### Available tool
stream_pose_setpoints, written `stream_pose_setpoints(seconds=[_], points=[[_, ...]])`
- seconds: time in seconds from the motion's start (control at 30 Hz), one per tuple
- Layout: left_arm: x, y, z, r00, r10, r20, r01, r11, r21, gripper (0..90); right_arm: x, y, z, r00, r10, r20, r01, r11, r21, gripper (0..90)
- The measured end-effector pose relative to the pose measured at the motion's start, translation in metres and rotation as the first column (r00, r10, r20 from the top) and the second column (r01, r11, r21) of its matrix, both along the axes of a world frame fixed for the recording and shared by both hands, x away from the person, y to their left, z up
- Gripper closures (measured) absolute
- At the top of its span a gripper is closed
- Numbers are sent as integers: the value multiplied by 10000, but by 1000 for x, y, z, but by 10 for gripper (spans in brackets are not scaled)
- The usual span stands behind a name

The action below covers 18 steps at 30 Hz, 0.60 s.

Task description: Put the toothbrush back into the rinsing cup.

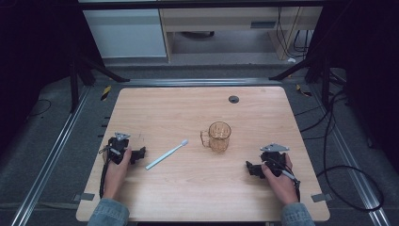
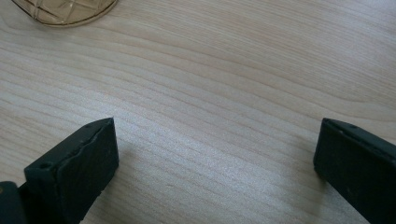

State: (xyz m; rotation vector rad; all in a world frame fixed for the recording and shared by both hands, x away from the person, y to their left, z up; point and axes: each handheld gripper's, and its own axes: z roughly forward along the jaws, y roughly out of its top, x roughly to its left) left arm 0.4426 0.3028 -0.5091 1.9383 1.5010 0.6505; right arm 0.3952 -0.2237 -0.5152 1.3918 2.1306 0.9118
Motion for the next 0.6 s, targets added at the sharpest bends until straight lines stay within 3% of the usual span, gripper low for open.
stream_pose_setpoints(seconds=[0.33, 0.5, 0.6], points=[[0, 0, 0, 9996, -297, 38, 297, 9996, -27, 3, 0, 0, 0, 10000, -3, 1, 3, 10000, 10, 3], [-2, -2, 2, 9986, -497, 197, 492, 9985, 219, 32, 0, 0, 0, 10000, 0, 4, 0, 10000, -3, 4], [-10, -3, 13, 9951, -568, 807, 563, 9984, 84, 33, 0, 0, 0, 10000, 16, 9, -16, 10000, -16, 3]])
